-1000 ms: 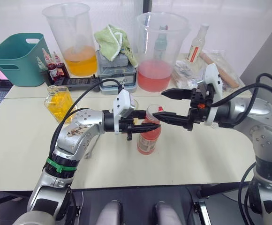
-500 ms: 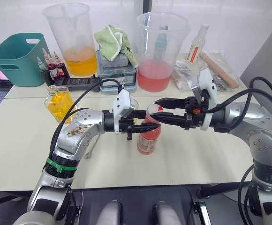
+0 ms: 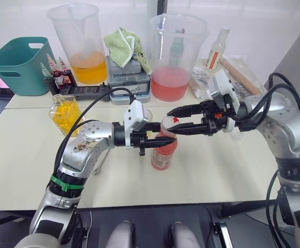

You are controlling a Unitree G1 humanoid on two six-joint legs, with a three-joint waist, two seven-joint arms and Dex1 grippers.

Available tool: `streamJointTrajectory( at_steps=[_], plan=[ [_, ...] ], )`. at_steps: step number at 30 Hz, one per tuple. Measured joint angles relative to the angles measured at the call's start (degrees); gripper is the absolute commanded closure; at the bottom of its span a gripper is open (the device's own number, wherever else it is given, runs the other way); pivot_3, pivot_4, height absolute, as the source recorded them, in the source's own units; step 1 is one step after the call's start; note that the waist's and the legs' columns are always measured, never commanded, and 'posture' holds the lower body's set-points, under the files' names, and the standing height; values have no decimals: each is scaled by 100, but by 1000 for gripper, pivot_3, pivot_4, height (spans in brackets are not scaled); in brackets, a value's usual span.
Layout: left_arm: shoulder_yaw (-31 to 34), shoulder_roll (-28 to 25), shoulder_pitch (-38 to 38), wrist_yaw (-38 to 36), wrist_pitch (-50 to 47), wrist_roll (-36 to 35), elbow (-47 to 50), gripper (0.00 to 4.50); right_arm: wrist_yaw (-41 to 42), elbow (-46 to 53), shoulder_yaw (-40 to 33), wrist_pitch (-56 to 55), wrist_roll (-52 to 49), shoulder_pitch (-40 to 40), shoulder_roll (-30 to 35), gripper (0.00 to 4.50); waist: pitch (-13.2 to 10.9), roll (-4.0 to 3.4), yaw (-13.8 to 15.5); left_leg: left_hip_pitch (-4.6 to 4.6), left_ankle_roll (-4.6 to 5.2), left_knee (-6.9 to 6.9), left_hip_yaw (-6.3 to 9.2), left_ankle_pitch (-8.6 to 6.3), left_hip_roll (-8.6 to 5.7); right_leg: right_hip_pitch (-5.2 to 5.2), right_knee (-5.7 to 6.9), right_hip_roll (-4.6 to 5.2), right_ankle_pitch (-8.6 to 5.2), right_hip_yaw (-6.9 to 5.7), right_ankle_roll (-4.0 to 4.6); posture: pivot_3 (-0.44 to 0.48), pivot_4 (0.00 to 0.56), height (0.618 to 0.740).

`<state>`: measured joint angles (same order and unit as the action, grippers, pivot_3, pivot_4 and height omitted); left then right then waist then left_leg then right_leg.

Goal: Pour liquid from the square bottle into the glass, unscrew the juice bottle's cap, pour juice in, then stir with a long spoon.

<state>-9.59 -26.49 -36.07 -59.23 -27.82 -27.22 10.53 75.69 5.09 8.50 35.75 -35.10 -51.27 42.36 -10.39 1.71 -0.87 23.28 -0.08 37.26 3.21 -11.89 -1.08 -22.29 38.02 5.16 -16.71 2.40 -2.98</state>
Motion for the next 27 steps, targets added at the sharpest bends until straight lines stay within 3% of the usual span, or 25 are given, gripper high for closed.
streamJointTrajectory(
  at_steps=[4,8,10,15,16,21,27],
  plan=[
    [41,-38,31,26,-83,-15,80,3013,1006,-1020,327,-645,371,-597,-238,2873,0,0,-11,0,0,-3,6,0,2,-4,3,-1,0,-1,1,0,150,740],
    [81,-46,48,83,-119,-19,118,3013,1383,-1627,594,-1046,426,-952,-330,2873,0,0,-13,2,0,-4,9,0,4,-7,4,4,1,0,1,0,150,740],
    [99,-50,70,125,-143,-32,146,3013,1395,-1748,801,-1028,352,-1133,-259,1803,0,0,-18,2,0,-5,9,0,5,-9,5,3,1,1,1,0,150,740],
    [89,-29,105,297,-260,-79,262,3013,1414,-1479,940,-789,-40,-1232,-194,196,0,0,-6,6,-1,-7,12,0,5,-11,4,6,1,0,1,0,150,740],
    [86,-25,109,316,-266,-86,271,3013,1415,-1403,891,-716,-90,-1216,-168,47,0,0,-2,8,-1,-7,12,0,4,-12,4,8,1,1,1,0,150,740],
    [68,-11,113,358,-275,-114,297,3013,1027,-732,173,-74,-344,-735,101,47,0,0,13,13,-1,-8,12,-1,4,-17,3,10,1,1,1,0,150,740],
    [61,16,104,347,-269,-116,279,3013,-285,351,-598,555,-463,37,161,47,0,0,15,11,-1,-11,12,0,4,-17,5,9,1,2,1,0,150,740]
  ],
)
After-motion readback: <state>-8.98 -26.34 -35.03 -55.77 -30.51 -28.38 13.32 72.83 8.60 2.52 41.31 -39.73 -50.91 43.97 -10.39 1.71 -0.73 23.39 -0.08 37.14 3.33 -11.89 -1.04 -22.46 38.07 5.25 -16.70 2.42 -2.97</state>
